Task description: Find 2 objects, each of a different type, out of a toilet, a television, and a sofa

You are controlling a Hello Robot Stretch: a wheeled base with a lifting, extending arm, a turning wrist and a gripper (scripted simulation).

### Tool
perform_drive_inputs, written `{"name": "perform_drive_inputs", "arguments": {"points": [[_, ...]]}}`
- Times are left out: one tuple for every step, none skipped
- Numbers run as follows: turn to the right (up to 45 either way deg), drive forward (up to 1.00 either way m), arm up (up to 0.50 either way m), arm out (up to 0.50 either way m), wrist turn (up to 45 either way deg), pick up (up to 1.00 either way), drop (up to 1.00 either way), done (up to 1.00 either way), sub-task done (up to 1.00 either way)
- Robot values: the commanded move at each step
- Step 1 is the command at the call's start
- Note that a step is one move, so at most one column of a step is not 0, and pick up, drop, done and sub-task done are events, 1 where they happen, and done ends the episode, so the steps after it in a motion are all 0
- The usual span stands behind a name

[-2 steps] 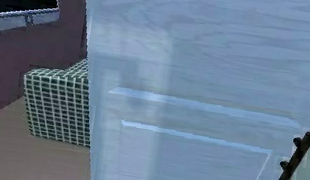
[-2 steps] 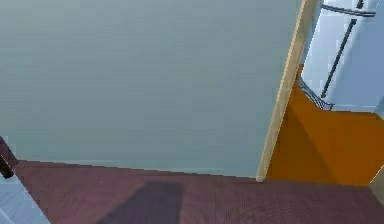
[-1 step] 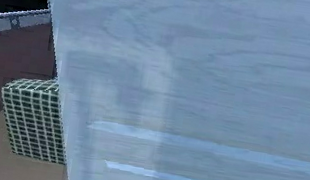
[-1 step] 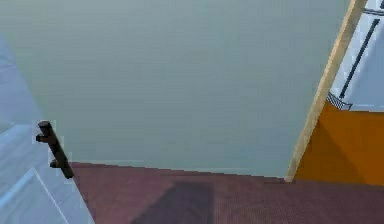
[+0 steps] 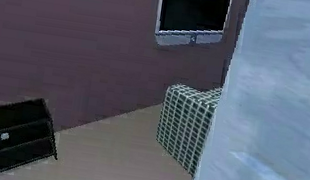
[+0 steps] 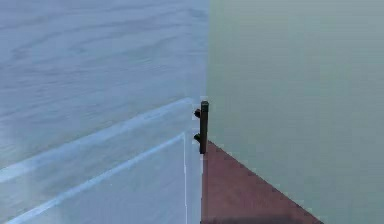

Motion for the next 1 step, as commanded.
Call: {"name": "perform_drive_inputs", "arguments": {"points": [[0.0,0.7,0.0,0.0,0.0,0.0,0.0,0.0,0.0]]}}
